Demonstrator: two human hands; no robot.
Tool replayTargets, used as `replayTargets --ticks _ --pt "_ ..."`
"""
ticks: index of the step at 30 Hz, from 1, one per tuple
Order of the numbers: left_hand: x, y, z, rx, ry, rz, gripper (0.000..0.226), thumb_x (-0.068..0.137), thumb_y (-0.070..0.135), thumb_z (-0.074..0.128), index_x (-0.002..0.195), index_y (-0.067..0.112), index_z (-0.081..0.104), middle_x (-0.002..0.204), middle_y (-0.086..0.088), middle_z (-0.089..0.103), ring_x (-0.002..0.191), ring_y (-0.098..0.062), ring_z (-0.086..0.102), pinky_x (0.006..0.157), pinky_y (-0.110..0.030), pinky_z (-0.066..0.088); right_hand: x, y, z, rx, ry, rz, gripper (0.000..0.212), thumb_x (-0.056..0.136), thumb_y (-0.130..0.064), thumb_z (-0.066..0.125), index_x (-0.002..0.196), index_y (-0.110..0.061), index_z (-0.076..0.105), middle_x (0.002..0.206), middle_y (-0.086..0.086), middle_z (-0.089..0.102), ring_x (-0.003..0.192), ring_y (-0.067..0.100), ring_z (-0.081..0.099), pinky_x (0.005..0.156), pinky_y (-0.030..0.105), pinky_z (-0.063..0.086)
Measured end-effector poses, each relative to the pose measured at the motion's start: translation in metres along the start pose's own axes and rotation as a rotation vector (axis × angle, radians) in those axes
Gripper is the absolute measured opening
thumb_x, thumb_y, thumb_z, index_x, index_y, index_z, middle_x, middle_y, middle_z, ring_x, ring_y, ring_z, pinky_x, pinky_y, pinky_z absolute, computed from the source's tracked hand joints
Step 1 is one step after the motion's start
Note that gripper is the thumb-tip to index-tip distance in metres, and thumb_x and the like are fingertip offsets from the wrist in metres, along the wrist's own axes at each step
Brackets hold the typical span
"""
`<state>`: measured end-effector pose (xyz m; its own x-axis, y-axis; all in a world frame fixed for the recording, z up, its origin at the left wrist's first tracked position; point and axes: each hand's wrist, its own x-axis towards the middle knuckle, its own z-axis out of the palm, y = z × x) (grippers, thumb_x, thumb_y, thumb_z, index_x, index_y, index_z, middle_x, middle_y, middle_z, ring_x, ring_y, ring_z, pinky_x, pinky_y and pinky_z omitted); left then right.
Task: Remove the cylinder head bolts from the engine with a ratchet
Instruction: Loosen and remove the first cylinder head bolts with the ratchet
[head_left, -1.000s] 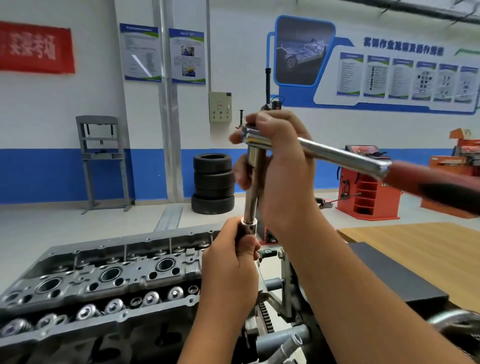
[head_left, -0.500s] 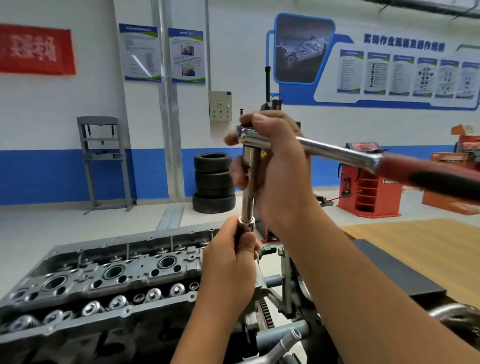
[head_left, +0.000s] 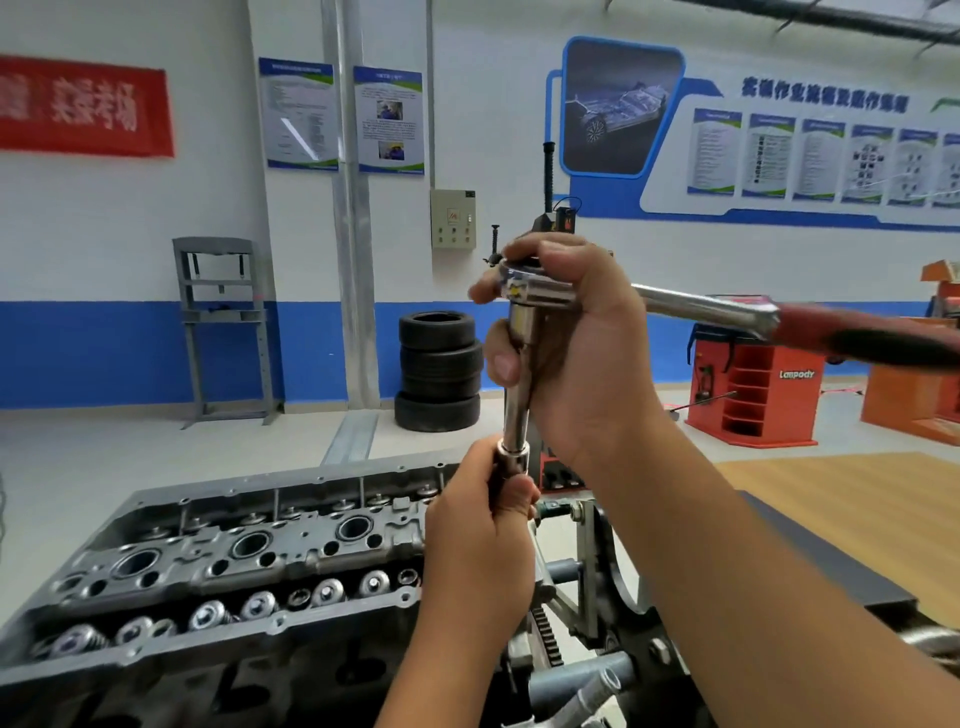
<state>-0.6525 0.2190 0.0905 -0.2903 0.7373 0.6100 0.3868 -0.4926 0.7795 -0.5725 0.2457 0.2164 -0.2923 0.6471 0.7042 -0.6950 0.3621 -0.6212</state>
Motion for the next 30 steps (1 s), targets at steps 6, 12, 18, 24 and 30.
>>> replayTargets --ticks 6,12,18,24,30 --pt "0.0 -0.005 -0.003 -0.003 -0.012 0.006 0.022 0.104 0.017 0.057 0.09 0.035 0.056 0.078 0.003 0.067 0.061 -0.013 0.052 0.061 -0.038 0.048 0.003 0.0 0.002 -0.327 -0.034 -0.121 0.016 0.085 -0.021 0.058 0.089 -0.009 0.067 0.08 0.013 0.066 0.042 0.031 0.057 0.045 0.031 0.043" --pt "-0.002 -0.002 -0.005 0.046 -0.049 -0.009 0.029 0.104 0.014 0.055 0.098 0.042 0.054 0.087 0.013 0.07 0.082 -0.008 0.063 0.072 -0.024 0.051 0.013 -0.011 -0.015 0.186 -0.143 0.261 0.017 0.077 -0.031 0.05 0.08 -0.018 0.061 0.077 0.008 0.06 0.038 0.018 0.041 0.054 0.024 0.024" --pt "-0.004 -0.002 0.002 0.065 0.045 0.033 0.038 0.101 -0.001 0.055 0.093 0.036 0.054 0.077 0.006 0.067 0.073 -0.015 0.06 0.063 -0.022 0.047 -0.002 -0.001 -0.004 -0.16 0.041 -0.087 0.009 0.085 -0.021 0.058 0.085 -0.013 0.062 0.083 0.015 0.066 0.043 0.027 0.051 0.049 0.032 0.04" --pt "-0.005 -0.004 -0.002 0.079 0.041 0.036 0.03 0.1 0.014 0.064 0.093 0.04 0.053 0.08 0.018 0.067 0.071 -0.007 0.061 0.062 -0.013 0.042 0.009 -0.014 -0.006 -0.017 -0.13 0.204 0.011 0.079 -0.023 0.055 0.08 -0.015 0.062 0.077 0.012 0.06 0.044 0.021 0.043 0.054 0.028 0.03" --pt "-0.003 -0.002 -0.003 0.055 0.002 -0.04 0.034 0.099 0.004 0.061 0.09 0.036 0.056 0.085 0.015 0.072 0.081 -0.006 0.067 0.071 -0.022 0.051 0.0 -0.009 -0.005 0.022 -0.034 0.147 0.01 0.083 -0.024 0.056 0.087 -0.015 0.059 0.08 0.011 0.065 0.047 0.021 0.044 0.054 0.028 0.031"
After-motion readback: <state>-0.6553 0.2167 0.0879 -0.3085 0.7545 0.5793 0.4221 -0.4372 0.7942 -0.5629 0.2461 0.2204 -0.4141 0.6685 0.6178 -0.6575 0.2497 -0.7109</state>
